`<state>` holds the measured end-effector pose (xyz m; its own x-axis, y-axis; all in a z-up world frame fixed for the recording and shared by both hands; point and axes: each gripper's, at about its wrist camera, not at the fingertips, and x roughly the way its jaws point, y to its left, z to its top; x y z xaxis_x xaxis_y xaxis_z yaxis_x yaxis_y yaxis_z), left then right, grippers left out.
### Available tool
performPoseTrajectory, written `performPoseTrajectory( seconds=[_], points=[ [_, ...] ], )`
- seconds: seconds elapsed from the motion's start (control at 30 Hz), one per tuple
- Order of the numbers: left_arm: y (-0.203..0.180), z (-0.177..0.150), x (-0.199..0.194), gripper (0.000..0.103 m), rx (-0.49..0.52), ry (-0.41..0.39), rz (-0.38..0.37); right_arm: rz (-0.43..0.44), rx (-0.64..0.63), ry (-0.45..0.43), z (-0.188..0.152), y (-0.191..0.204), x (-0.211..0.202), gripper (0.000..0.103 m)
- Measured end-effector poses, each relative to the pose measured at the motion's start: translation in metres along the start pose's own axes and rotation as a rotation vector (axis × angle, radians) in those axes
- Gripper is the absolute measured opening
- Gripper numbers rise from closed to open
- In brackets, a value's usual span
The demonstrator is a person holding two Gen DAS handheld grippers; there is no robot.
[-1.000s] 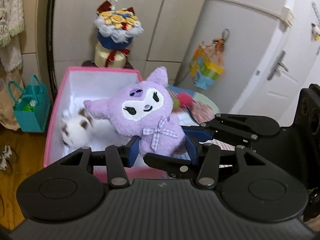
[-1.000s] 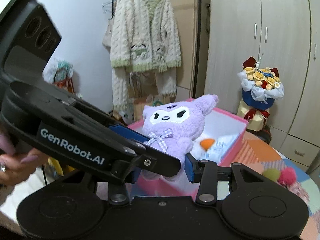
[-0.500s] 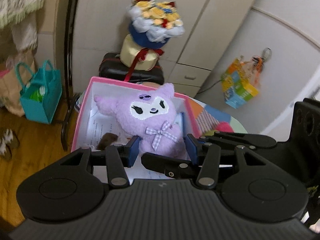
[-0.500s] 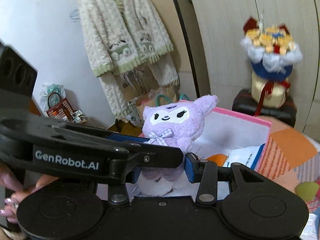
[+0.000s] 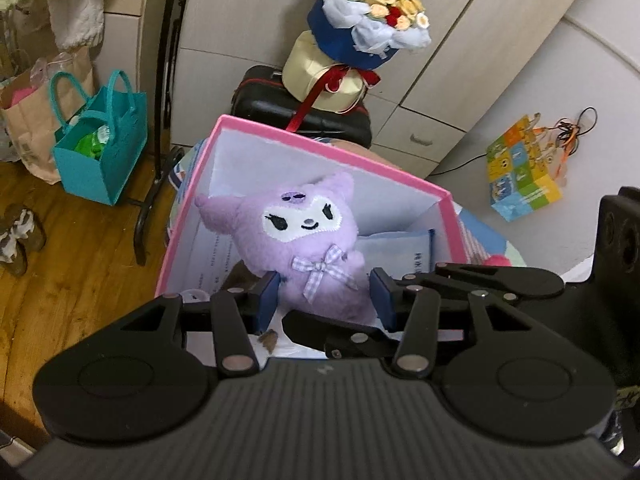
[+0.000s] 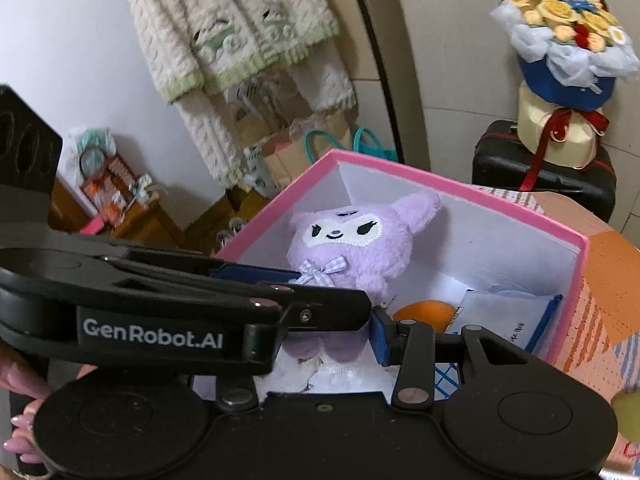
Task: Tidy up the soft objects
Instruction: 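Lower the purple plush into the box and open the left gripper, then move both grippers back from the box toward the remaining items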
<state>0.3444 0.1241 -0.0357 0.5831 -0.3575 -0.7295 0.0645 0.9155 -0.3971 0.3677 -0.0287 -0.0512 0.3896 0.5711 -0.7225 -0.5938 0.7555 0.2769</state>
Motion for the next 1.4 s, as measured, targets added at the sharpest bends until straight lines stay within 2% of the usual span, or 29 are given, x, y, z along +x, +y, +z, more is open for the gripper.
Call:
performPoseTrajectory(
  seconds=[0.1,0.23,0.33,0.47,0.9,1.2,1.4],
  points=[
    [0.001,-0.003,0.003,0.047,0.008,-0.011,0.025,-0.020,-0.019,0.030,0.002,0.002,0.009,0.052],
    [-0.012,-0.011,-0.004,0.050,0.147,-0.070,0.097,-0.136,-0.077,0.066,-0.005,0.011,0.013,0.054],
    [-0.017,-0.019,-0.020,0.051,0.205,-0.092,0.071,-0.139,-0.097,0.054,-0.015,0.016,0.001,0.057],
    [-0.021,-0.037,-0.047,0.051,0.271,-0.156,0.080,-0.142,-0.130,-0.003,-0.033,0.026,-0.029,0.057],
    [-0.034,-0.091,-0.134,0.052,0.385,-0.245,0.032,-0.188,-0.193,-0.153,-0.082,0.071,-0.117,0.057],
    [-0.057,-0.123,-0.169,0.056,0.475,-0.265,0.034,-0.207,-0.173,-0.195,-0.108,0.084,-0.161,0.057],
    [-0.070,-0.139,-0.183,0.060,0.521,-0.248,0.002,-0.220,-0.171,-0.223,-0.124,0.091,-0.190,0.057]
  ],
)
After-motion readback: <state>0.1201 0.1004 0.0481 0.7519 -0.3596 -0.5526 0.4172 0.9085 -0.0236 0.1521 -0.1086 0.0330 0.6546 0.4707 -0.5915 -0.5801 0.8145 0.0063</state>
